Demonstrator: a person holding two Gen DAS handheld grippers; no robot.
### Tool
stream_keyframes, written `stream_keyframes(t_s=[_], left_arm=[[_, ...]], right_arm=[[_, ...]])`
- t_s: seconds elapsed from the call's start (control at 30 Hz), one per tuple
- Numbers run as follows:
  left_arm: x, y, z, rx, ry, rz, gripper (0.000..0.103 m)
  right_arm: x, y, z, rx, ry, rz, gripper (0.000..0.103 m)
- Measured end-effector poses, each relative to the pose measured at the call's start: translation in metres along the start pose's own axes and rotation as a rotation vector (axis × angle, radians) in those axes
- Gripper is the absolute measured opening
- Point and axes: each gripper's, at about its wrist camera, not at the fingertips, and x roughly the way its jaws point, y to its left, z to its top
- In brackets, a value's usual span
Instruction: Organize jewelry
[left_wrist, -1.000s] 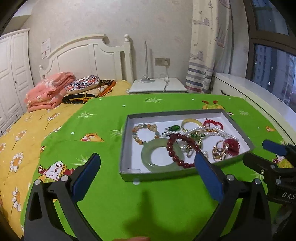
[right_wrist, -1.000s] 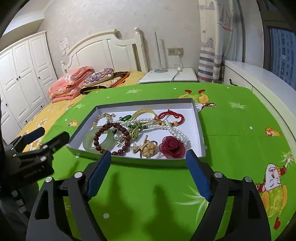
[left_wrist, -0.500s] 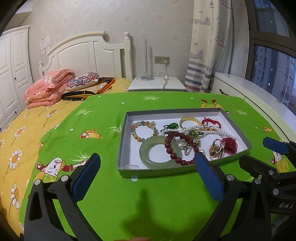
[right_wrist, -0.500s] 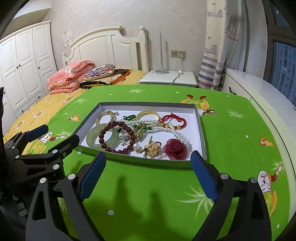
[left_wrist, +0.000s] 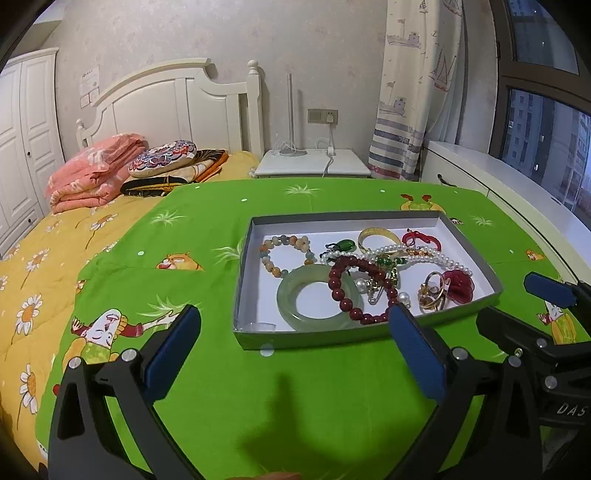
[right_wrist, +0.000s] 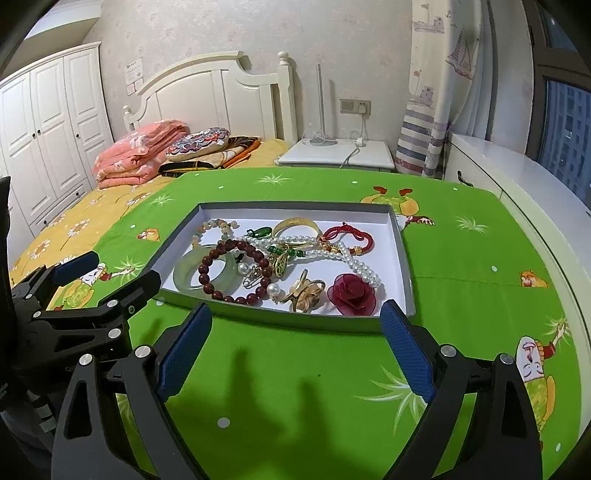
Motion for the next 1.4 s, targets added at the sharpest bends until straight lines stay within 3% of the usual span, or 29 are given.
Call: stream_keyframes(t_s=[1.4], left_arm=[[0.0017, 0.0015, -0.0041, 0.006, 0.006, -0.004, 0.099]], right_arm=[[0.0029, 0.0027, -0.0045, 0.0, 0.01, 0.003, 0.087]])
